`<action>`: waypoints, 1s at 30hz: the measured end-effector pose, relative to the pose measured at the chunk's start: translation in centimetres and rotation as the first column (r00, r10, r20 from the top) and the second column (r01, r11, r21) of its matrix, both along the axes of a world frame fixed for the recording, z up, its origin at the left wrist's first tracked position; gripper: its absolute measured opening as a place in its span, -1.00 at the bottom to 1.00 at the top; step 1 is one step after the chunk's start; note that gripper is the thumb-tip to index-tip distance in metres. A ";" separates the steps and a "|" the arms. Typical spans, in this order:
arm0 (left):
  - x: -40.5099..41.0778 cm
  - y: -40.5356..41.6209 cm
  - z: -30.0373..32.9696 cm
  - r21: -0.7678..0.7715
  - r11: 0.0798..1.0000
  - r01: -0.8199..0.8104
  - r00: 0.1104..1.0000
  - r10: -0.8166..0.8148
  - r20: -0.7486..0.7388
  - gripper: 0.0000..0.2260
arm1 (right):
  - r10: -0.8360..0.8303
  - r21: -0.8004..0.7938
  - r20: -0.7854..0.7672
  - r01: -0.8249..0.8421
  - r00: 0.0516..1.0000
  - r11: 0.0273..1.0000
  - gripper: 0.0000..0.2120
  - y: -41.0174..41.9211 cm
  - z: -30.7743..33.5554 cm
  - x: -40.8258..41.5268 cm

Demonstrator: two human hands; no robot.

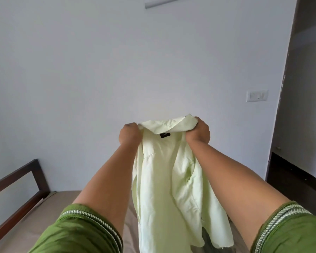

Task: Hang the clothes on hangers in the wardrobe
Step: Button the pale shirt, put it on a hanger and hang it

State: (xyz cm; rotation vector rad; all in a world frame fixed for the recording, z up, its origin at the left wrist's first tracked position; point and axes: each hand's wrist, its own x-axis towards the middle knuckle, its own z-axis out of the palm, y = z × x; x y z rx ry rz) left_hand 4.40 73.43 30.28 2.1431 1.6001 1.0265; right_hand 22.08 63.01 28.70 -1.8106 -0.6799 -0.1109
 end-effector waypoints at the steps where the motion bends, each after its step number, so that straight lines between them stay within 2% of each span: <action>1: -0.2 0.4 -0.1 -0.041 0.999 0.006 0.999 -0.004 0.033 -0.90 | -0.002 -0.013 -0.024 0.002 1.000 1.000 -0.87 0.0 0.0 -0.1; 3: -0.5 0.4 0.4 -0.114 0.992 0.060 0.994 -0.049 0.095 -0.88 | 0.047 -0.035 -0.117 -0.052 0.992 0.998 -0.88 0.4 -0.2 -0.3; 5: -0.1 0.2 1.3 -0.087 0.991 0.099 0.988 -0.087 0.125 -0.89 | 0.187 0.016 -0.270 -0.190 0.944 0.982 -0.85 0.9 -0.7 -0.9; 7: 0.6 -0.8 2.5 -0.031 0.991 0.133 0.988 -0.130 0.082 -0.91 | 0.362 0.089 -0.347 -0.354 0.865 0.931 -0.75 1.3 -1.1 -1.5; 9: 1.2 -1.9 3.8 -0.054 0.983 0.175 0.981 -0.169 0.097 -0.91 | 0.528 0.139 -0.389 -0.518 0.755 0.844 -0.70 1.3 -1.2 -2.6; 11: 1.7 -2.5 4.8 -0.133 0.964 0.232 0.962 -0.207 0.180 -0.88 | 0.671 0.199 -0.445 -0.665 0.593 0.720 -0.75 1.1 -0.9 -3.8; 13: 1.9 -3.0 5.2 -0.194 0.937 0.291 0.930 -0.229 0.289 -0.88 | 0.759 0.240 -0.482 -0.768 0.437 0.594 -0.74 0.9 -0.4 -4.8; 14: 1.8 -3.1 5.3 -0.208 0.928 0.309 0.920 -0.236 0.314 -0.88 | 0.779 0.229 -0.476 -0.797 0.409 0.559 -0.72 1.0 -0.3 -5.1; 16: 1.3 -3.0 5.2 -0.218 0.922 0.320 0.917 -0.244 0.315 -0.91 | 0.766 0.159 -0.430 -0.795 0.478 0.586 -0.71 1.1 0.2 -5.6; 18: 0.2 -2.7 4.8 -0.280 0.864 0.419 0.869 -0.292 0.400 -0.78 | 0.697 0.114 -0.389 -0.720 0.602 0.685 -0.76 1.1 0.3 -5.7; 19: -0.4 -2.5 4.6 -0.313 0.773 0.551 0.785 -0.353 0.510 -0.67 | 0.673 0.130 -0.390 -0.686 0.628 0.715 -0.79 0.9 0.4 -5.8; 21: -1.8 -2.3 3.8 -0.224 0.532 0.817 0.507 -0.477 0.718 -0.52 | 0.656 0.223 -0.428 -0.631 0.622 0.743 -0.79 0.9 0.2 -5.7; 22: -2.3 -2.3 3.0 -0.172 0.460 0.871 0.424 -0.528 0.735 -0.50 | 0.649 0.271 -0.461 -0.600 0.606 0.753 -0.78 1.0 0.0 -5.7; 23: -2.8 -2.5 2.2 -0.167 0.432 0.886 0.414 -0.577 0.704 -0.50 | 0.646 0.316 -0.490 -0.572 0.585 0.757 -0.76 0.9 0.0 -5.9; 26: -3.4 -3.6 -1.1 -0.295 0.497 0.816 0.575 -0.644 0.504 -0.53 | 0.653 0.401 -0.531 -0.519 0.540 0.755 -0.72 0.7 -0.1 -7.0; 28: -3.4 -3.8 -2.8 -0.366 0.593 0.717 0.689 -0.522 0.503 -0.61 | 0.652 0.391 -0.521 -0.526 0.551 0.756 -0.80 0.4 -0.3 -7.8; 30: -3.4 -4.2 -3.5 -0.388 0.647 0.656 0.727 -0.405 0.554 -0.66 | 0.630 0.306 -0.479 -0.556 0.612 0.773 -0.86 0.0 -0.6 -8.2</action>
